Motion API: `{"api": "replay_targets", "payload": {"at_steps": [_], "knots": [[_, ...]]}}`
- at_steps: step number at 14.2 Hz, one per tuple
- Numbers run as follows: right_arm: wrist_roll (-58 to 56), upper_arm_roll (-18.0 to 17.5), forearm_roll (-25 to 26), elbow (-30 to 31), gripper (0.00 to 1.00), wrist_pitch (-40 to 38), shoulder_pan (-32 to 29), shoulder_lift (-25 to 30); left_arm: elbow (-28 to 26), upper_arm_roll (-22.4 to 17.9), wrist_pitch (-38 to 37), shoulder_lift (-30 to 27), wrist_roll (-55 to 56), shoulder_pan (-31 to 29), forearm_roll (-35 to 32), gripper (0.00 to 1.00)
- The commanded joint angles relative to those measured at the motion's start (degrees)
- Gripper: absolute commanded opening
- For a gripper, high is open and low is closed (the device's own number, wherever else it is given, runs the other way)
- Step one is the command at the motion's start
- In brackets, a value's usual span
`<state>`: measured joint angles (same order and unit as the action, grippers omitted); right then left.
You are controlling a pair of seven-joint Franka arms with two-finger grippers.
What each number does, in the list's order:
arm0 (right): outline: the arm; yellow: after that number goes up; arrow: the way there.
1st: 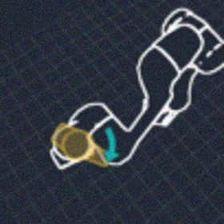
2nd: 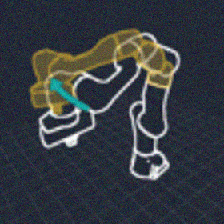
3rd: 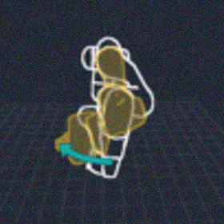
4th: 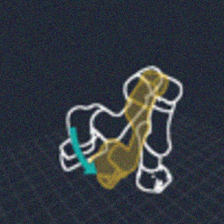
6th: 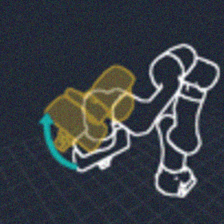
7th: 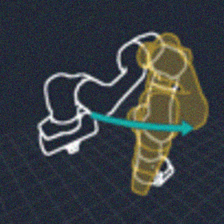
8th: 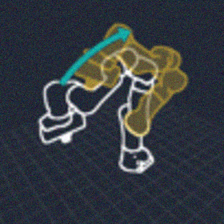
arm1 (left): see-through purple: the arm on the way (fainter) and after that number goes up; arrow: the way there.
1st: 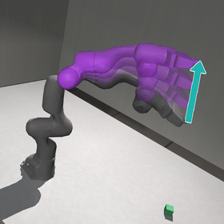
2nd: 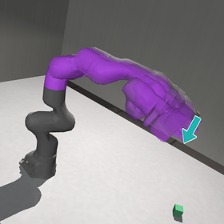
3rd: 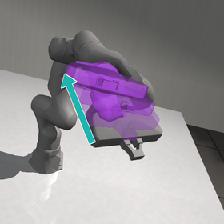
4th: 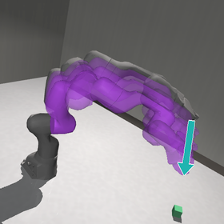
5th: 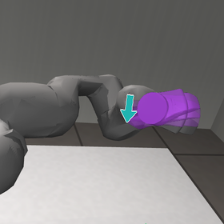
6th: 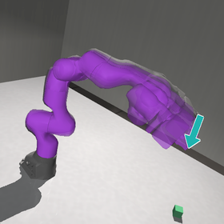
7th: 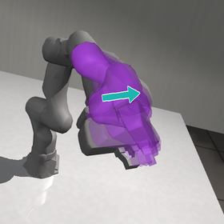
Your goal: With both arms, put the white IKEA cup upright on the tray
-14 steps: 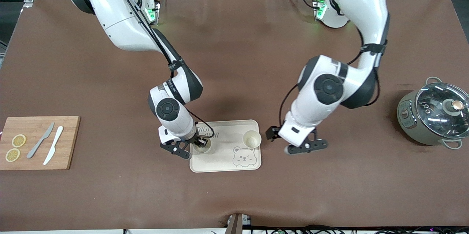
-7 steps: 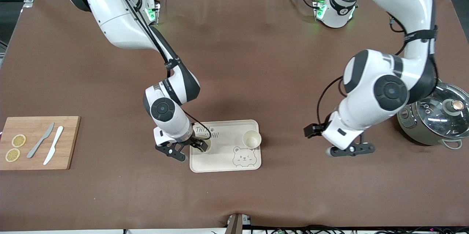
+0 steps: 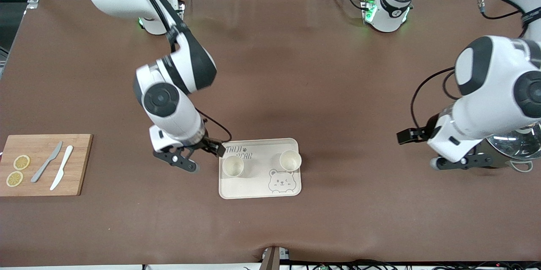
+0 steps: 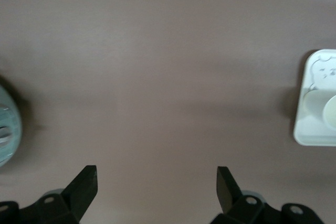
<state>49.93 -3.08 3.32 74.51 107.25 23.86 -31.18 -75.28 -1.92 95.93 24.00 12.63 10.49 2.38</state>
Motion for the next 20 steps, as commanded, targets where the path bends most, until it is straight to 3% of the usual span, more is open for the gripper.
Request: {"api": "replay_targets", "payload": {"at_steps": [1,5,7,11,17,20], "knots": [[-2.6,-0.7,-1.0,2.7,1.00,-7.0,-1.3,8.1,-3.0,0.4,-2.1,-4.6,-2.5,-1.6,-3.4,1.00],[-9.2,-0.6,-4.7,5.4,1.00,-17.7,-5.6,20.3,-8.2,0.7,-2.7,-10.7,-6.9,-5.2,-3.4,1.00],[-13.1,-0.3,-4.7,9.8,1.00,-20.1,-7.2,27.2,-11.0,0.7,-2.7,-14.1,-6.7,-5.4,-3.4,1.00],[-28.3,-0.3,-4.7,20.6,1.00,-20.9,-17.1,38.5,-15.6,0.8,-2.8,-19.3,-6.3,-5.4,-3.4,1.00],[-46.6,-0.2,-4.0,24.0,1.00,-20.9,-31.0,42.2,-16.4,0.6,-2.9,-20.9,-7.1,-5.5,-3.4,1.00],[-47.2,-0.2,-4.0,23.8,1.00,-20.2,-32.6,41.8,-16.0,0.5,-3.5,-21.8,-7.9,-5.5,-3.4,1.00]]}}
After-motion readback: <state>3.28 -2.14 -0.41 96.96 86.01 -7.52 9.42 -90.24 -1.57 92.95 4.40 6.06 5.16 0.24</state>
